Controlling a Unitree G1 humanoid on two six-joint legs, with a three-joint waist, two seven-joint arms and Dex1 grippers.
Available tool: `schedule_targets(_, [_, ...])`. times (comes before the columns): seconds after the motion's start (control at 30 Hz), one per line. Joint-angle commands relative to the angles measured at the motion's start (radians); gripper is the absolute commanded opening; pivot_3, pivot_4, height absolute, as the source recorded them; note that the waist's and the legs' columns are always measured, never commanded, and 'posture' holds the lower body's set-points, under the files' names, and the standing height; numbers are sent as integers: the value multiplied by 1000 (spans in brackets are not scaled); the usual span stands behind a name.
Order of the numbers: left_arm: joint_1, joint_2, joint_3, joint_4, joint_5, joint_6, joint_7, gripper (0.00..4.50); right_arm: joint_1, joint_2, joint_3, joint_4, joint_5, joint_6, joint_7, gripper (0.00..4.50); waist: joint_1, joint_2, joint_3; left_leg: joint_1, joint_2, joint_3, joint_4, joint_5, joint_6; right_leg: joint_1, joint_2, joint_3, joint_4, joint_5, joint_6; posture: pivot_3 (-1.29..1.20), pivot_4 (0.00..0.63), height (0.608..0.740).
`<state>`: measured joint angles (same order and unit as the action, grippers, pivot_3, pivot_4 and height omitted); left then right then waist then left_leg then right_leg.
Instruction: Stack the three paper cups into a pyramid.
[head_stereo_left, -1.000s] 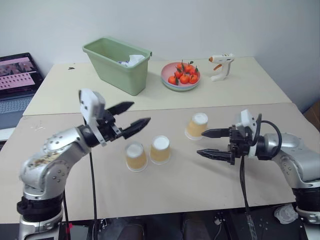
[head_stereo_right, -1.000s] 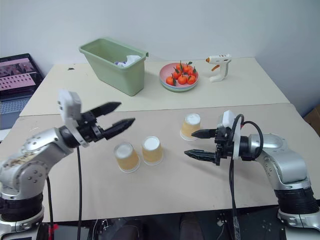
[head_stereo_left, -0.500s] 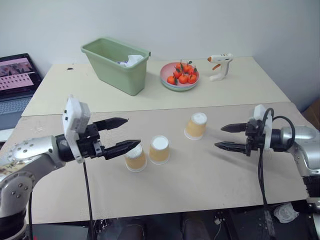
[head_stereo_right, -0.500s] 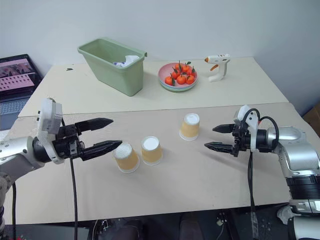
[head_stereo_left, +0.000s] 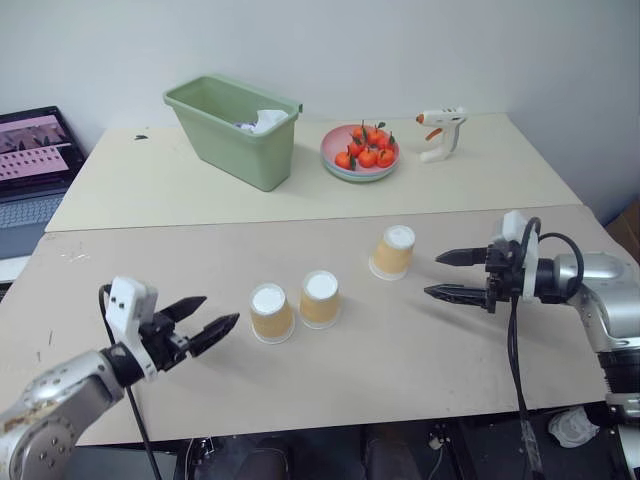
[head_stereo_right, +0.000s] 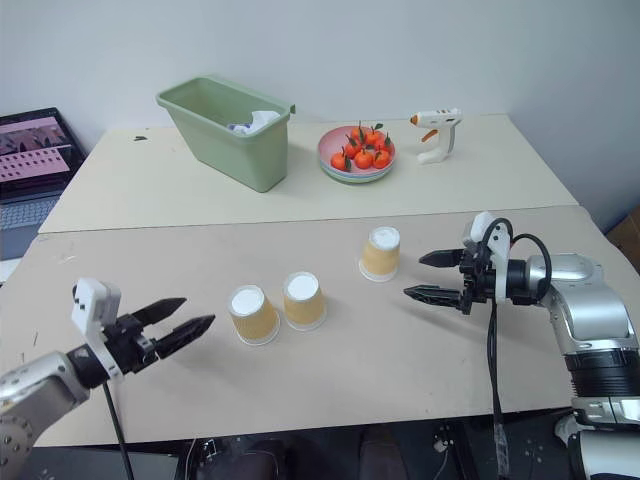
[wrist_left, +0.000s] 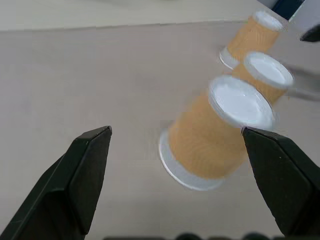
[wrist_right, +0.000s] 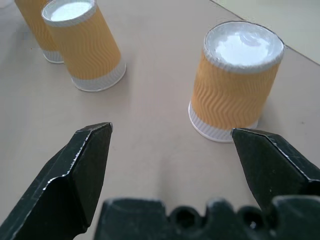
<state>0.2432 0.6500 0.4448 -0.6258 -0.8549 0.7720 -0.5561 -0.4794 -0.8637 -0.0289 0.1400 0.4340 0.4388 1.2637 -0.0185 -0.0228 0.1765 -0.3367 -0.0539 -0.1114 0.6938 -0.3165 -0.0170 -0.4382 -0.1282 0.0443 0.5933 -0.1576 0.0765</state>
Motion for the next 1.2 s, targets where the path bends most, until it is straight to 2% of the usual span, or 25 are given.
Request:
schedule_targets(0.03, [2, -21, 13, -41, 39, -45, 52, 4434, -26, 10, -4, -10, 4, 0, 8, 4500, 2, 0, 0, 0, 0, 0, 0, 0, 0, 1, 0, 0, 0, 0, 0, 0, 150, 725])
schedule_targets(0.07, [-5, -34, 26, -35, 29, -48, 66, 4434, -29, 13, -1, -9, 4, 1, 10, 4500, 3, 0, 0, 0, 0, 0, 0, 0, 0, 1, 0, 0, 0, 0, 0, 0, 150, 725])
schedule_targets(0.17, [8, -36, 60, -24, 16, -75, 37, 3797, -39, 19, 6, 0, 0, -2, 10, 4500, 3, 0, 0, 0, 0, 0, 0, 0, 0, 1, 0, 0, 0, 0, 0, 0, 150, 725])
schedule_targets(0.2, [15, -32, 67, -23, 15, -78, 29, 3328, -42, 21, 8, 3, -1, -3, 11, 4500, 3, 0, 0, 0, 0, 0, 0, 0, 0, 1, 0, 0, 0, 0, 0, 0, 150, 725])
schedule_targets(0.27, [34, -24, 85, -23, -1, -77, 4, 2786, -48, 23, 10, 10, -3, -6, 12, 4500, 2, 0, 0, 0, 0, 0, 0, 0, 0, 0, 0, 0, 0, 0, 0, 0, 150, 725])
schedule_targets(0.33, [54, -19, 96, -20, -6, -80, -21, 1959, -48, 27, 10, 9, -2, -5, 11, 4500, -1, 0, 0, 0, 0, 0, 0, 0, 0, 0, 0, 0, 0, 0, 0, 0, 150, 725])
schedule_targets(0.37, [61, -15, 94, -18, -3, -83, -34, 1695, -47, 29, 11, 8, -2, -6, 10, 4500, -1, 0, 0, 0, 0, 0, 0, 0, 0, 0, 0, 0, 0, 0, 0, 0, 150, 725])
schedule_targets(0.5, [108, 35, 5, -35, 36, -55, -93, 207, -50, 36, 10, 9, -5, -6, 8, 4500, 1, 0, 0, 0, 0, 0, 0, 0, 0, 0, 0, 0, 0, 0, 0, 0, 150, 725])
schedule_targets(0.53, [125, 65, -47, -42, 77, -59, -115, 13, -50, 37, 9, 8, -5, -5, 8, 4500, 0, 0, 0, 0, 0, 0, 0, 0, 0, 0, 0, 0, 0, 0, 0, 0, 150, 725])
schedule_targets(0.63, [105, 101, -156, -7, 160, -94, -142, 13, -44, 39, 2, -2, -5, -2, 5, 4500, 0, 0, 0, 0, 0, 0, 0, 0, 0, 1, 0, 0, 0, 0, 0, 0, 150, 725])
schedule_targets(0.73, [42, 94, -195, 62, 203, -112, -134, 13, -36, 41, -4, -12, -3, 1, 1, 4500, 1, 0, 0, 0, 0, 0, 0, 0, 0, 1, 0, 0, 0, 0, 0, 0, 150, 725])
schedule_targets(1.2, [-204, 79, -271, 240, 267, -147, -180, 13, 17, 39, -46, -65, 13, 19, -30, 4500, 2, 0, 0, 0, 0, 0, 0, 0, 1, 0, 0, 0, 0, 0, 0, 0, 150, 725])
